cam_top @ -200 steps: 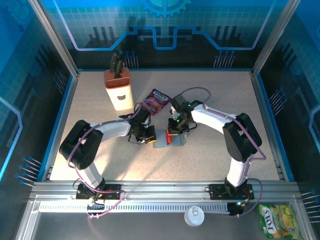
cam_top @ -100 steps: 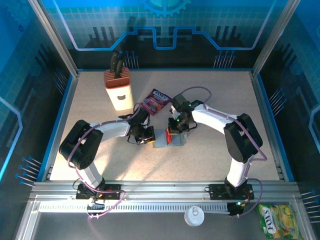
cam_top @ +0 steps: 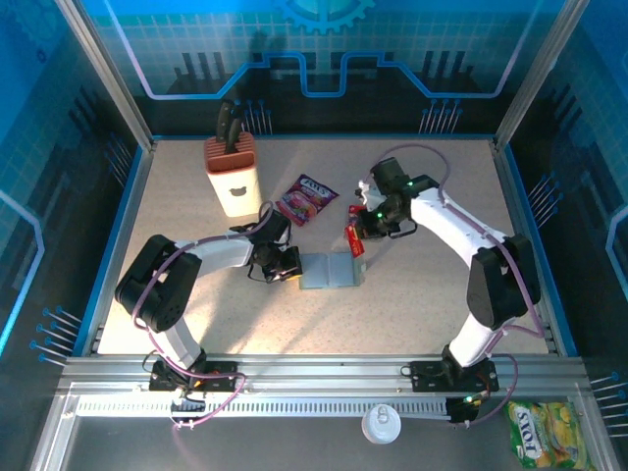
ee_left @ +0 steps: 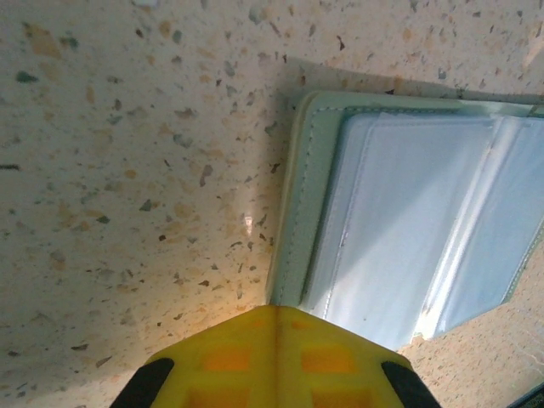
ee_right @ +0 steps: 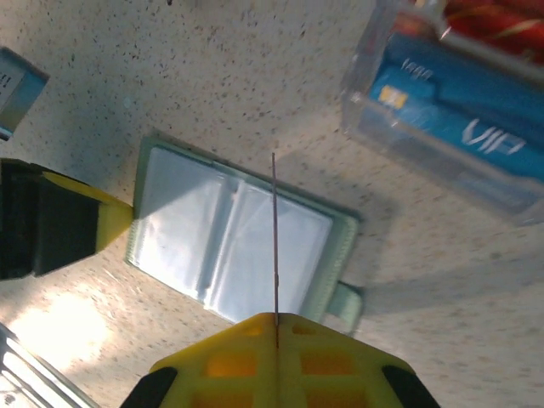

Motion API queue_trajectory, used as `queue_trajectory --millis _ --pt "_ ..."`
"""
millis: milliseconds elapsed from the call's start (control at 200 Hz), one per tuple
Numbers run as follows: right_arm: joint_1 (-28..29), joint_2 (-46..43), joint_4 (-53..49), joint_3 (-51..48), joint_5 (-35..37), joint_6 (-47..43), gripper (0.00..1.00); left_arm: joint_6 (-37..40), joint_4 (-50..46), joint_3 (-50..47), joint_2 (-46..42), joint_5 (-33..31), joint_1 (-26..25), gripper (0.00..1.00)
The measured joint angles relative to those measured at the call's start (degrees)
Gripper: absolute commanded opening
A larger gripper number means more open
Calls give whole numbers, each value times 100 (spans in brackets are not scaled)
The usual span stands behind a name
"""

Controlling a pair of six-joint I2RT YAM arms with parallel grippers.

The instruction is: Take the credit cards out of the card holder

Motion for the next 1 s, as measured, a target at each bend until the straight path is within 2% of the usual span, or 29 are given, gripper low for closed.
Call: queue_trajectory --millis 325,615,800,1001 --pt "-341 90 -761 1067 481 -2494 0 92 -129 7 -129 -87 31 17" --pt "-365 848 -1537 2264 527 -4819 0 229 -529 179 -437 -299 33 19" --pt "-376 1523 -1982 3080 540 -5696 0 317 -811 389 -481 -372 33 20" --pt "-511 2356 -2363 4076 546 -6122 0 468 -1189 708 -487 -490 37 20"
